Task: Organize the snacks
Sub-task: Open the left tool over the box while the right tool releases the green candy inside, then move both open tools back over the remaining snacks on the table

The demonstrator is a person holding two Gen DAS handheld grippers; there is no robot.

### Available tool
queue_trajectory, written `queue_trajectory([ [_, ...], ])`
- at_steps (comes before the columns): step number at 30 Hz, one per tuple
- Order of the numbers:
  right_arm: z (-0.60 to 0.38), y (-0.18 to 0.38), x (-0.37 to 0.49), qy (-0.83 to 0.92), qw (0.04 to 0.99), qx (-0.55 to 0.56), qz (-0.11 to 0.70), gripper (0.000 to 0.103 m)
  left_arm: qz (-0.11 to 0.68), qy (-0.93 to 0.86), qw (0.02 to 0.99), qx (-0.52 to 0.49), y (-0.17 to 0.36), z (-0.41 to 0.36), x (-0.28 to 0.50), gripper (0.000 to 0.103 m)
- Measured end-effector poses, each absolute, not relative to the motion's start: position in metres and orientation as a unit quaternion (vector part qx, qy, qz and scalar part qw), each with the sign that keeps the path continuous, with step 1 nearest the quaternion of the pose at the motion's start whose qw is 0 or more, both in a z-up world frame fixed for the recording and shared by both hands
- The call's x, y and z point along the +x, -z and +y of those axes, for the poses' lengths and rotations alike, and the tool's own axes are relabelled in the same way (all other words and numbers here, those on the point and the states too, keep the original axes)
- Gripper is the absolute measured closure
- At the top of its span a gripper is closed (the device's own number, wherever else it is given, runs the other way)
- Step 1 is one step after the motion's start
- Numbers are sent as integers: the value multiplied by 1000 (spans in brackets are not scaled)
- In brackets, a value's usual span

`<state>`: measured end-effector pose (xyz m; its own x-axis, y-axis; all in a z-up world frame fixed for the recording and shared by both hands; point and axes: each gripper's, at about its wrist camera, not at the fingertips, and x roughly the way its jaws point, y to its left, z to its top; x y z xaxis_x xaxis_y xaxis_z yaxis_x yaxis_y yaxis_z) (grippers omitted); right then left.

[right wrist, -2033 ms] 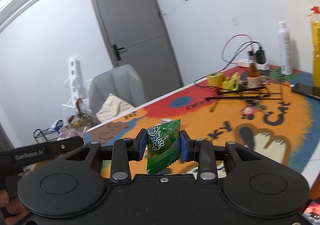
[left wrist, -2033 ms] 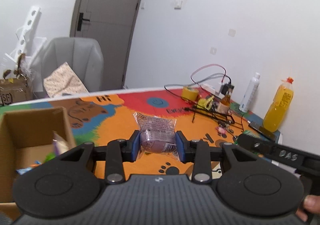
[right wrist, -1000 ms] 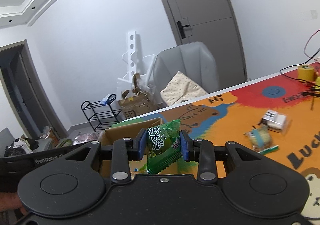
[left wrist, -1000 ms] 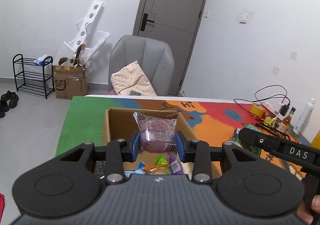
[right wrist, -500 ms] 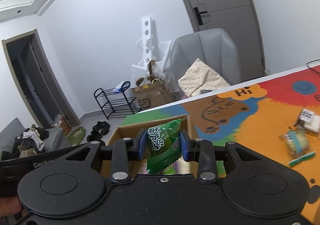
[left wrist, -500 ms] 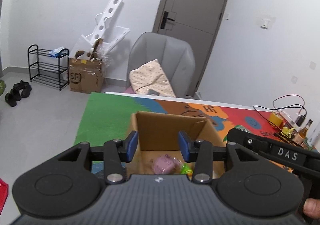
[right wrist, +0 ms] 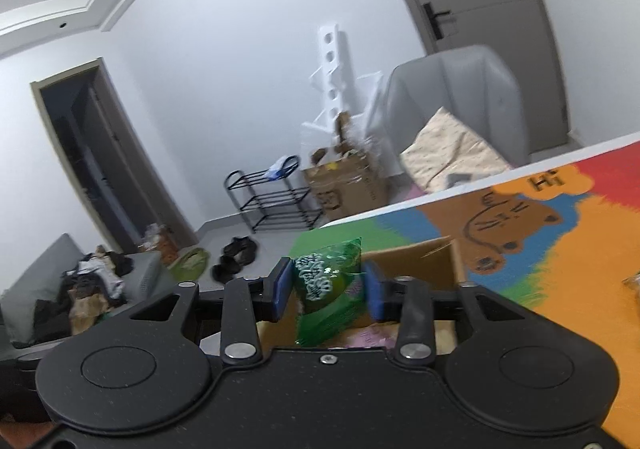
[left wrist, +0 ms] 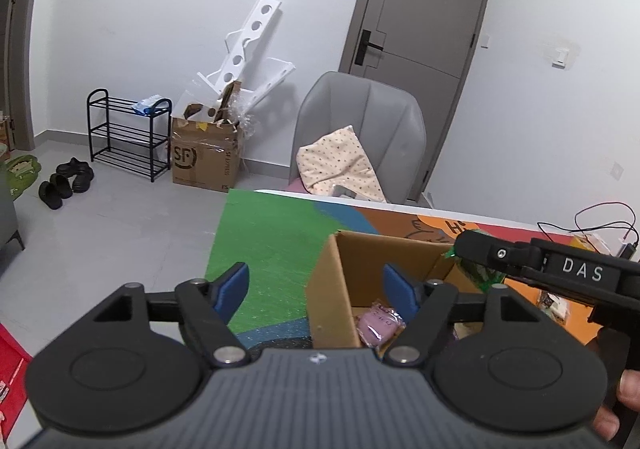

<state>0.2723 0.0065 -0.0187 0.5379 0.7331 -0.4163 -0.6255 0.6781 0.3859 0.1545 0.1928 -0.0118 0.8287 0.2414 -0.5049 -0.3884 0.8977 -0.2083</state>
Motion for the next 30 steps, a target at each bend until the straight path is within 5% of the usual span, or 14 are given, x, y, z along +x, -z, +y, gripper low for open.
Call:
queue_trajectory([
  [9,-24,20,266,-355,885,106,281,46,247,-171,942,-147,12,186,150,12],
  [30,-146,29,255,-262,918,105,279,33,255,-94,954,-124,8,98,171,7],
])
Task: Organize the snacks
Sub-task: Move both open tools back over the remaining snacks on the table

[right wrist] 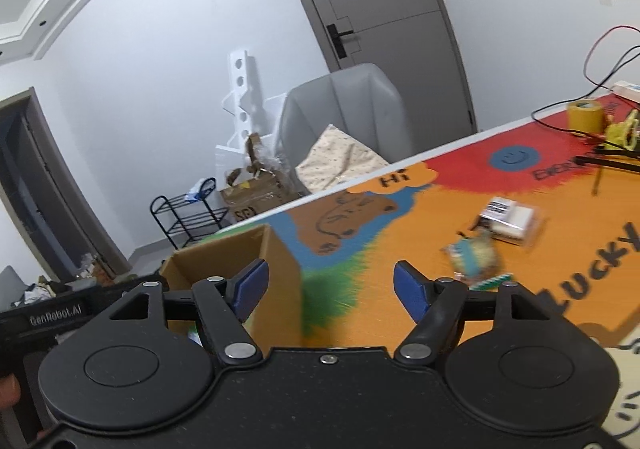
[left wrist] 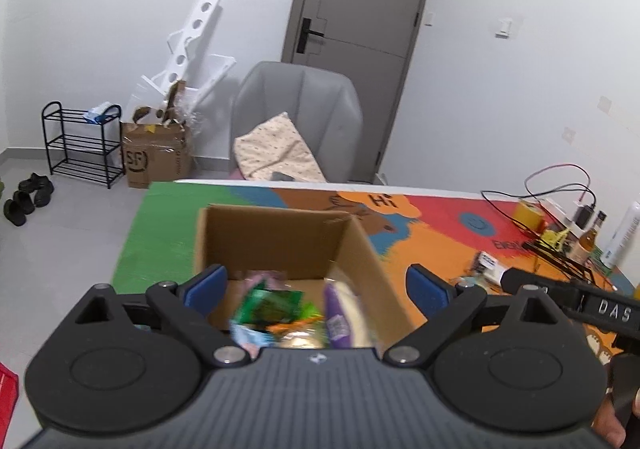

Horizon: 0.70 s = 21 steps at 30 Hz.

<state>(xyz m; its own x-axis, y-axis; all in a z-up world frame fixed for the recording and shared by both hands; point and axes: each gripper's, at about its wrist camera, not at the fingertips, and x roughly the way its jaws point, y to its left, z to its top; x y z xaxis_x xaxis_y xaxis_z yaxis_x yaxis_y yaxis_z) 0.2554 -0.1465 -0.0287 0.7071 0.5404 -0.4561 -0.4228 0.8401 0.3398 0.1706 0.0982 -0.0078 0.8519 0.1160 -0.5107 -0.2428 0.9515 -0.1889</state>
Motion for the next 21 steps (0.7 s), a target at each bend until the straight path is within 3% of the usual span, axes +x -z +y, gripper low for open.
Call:
queue_trajectory([
  [21,-234,41,291,-207,925,112,297,34,271,-34,954,-120,11,9,222,7],
])
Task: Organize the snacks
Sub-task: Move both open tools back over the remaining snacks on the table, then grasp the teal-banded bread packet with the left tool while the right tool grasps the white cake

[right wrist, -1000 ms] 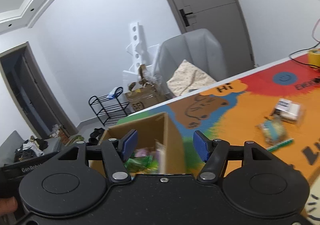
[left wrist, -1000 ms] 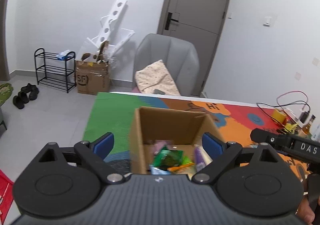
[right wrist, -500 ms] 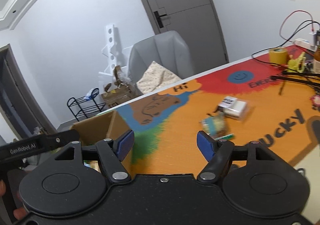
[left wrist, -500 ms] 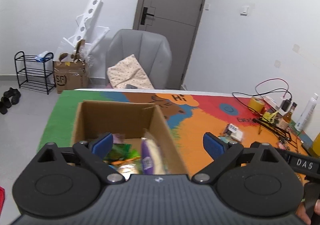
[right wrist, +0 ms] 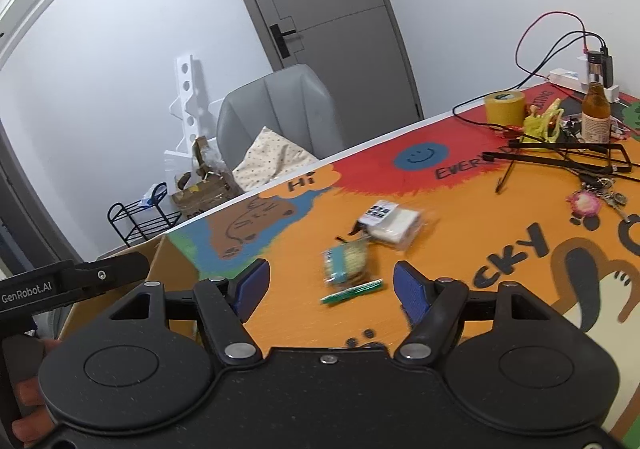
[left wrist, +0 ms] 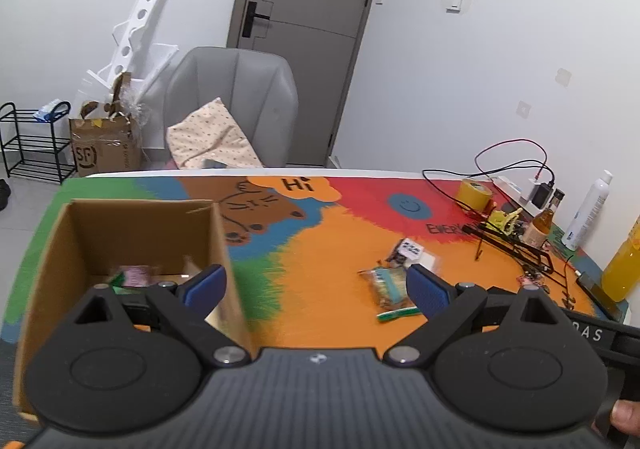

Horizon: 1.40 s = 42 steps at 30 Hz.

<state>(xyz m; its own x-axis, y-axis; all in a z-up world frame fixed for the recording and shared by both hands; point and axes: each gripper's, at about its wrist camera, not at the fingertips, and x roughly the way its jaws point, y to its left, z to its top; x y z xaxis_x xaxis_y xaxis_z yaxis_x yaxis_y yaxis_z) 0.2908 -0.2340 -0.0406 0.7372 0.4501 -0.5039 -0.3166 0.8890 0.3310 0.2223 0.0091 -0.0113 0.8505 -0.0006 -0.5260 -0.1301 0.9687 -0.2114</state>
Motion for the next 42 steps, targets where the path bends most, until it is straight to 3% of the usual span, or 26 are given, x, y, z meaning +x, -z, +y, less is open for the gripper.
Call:
queue_trajectory([
  [11,-260,55,333,-206,920,112,313,41,292,-23,949,-119,30,-34,266,10],
  [29,-278,91,409,-215,905,125,346,44,357,-26,927,-117,87,-76,353,34],
  [35,-271,98,427,-228,899,121,354,45,375,-24,919,-117,108,-83,376,34],
  [42,-254,104,445,-242,895,112,358,45,386,-25,916,-107,119,-79,389,56],
])
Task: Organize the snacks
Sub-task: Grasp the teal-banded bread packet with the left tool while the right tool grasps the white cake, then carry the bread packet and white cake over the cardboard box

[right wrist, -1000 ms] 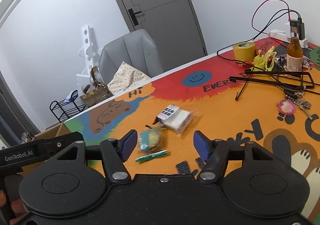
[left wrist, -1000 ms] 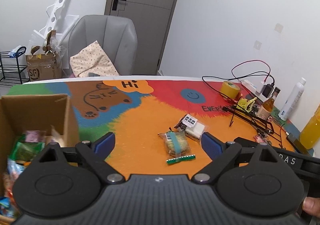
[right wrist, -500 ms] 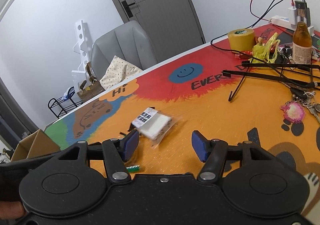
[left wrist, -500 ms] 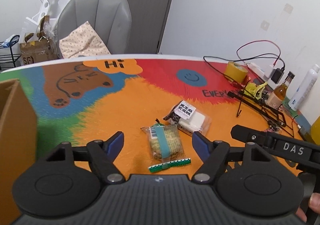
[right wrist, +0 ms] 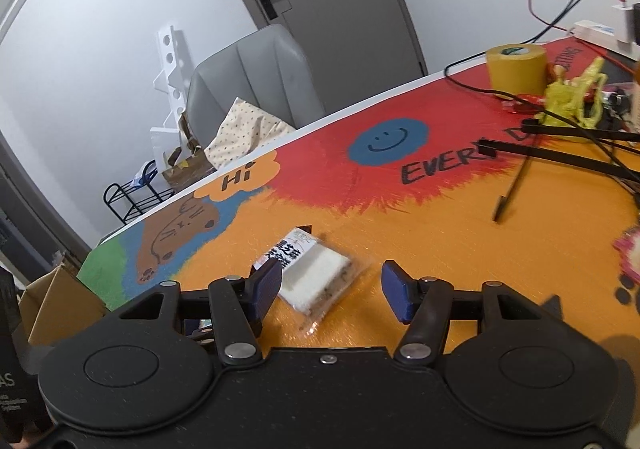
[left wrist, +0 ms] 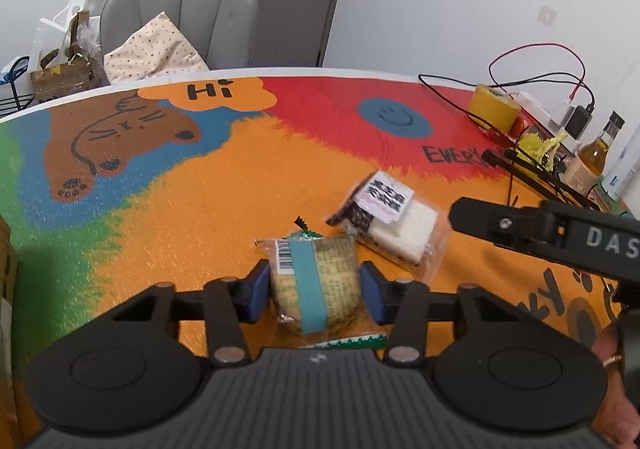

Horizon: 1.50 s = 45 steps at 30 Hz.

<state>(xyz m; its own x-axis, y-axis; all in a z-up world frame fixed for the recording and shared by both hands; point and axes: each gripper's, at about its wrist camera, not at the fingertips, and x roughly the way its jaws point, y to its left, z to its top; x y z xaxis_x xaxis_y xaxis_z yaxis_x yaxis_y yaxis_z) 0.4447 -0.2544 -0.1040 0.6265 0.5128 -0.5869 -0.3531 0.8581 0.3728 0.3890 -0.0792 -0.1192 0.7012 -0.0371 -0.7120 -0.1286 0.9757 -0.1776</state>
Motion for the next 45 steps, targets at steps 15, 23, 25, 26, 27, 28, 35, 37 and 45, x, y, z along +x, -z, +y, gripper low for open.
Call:
queue_trajectory([
  [15,-209,109,474,-246,899,60,358,22,379,-41,914,-135,112,-40,390,57],
  [23,-198,116,465,-246,880,16,406,32,413,-38,900,-136,113,-31,391,57],
  [25,-197,115,462,-230,884,0,406,47,416,-38,899,-135,112,-31,390,57],
  [26,-197,115,460,-226,886,-4,406,50,416,-34,898,-138,112,-31,389,57],
  [27,-198,114,459,-222,886,-5,407,54,417,-33,898,-137,112,-31,388,57],
  [28,-200,114,458,-221,886,-3,408,55,415,-33,899,-137,111,-30,387,57],
  [35,-215,118,432,-202,901,35,382,58,386,-17,914,-125,108,-32,370,57],
  [37,-220,119,422,-195,905,51,375,58,375,-8,920,-117,104,-34,362,57],
  [45,-221,102,365,-176,920,71,343,58,342,23,934,-104,82,-37,316,57],
])
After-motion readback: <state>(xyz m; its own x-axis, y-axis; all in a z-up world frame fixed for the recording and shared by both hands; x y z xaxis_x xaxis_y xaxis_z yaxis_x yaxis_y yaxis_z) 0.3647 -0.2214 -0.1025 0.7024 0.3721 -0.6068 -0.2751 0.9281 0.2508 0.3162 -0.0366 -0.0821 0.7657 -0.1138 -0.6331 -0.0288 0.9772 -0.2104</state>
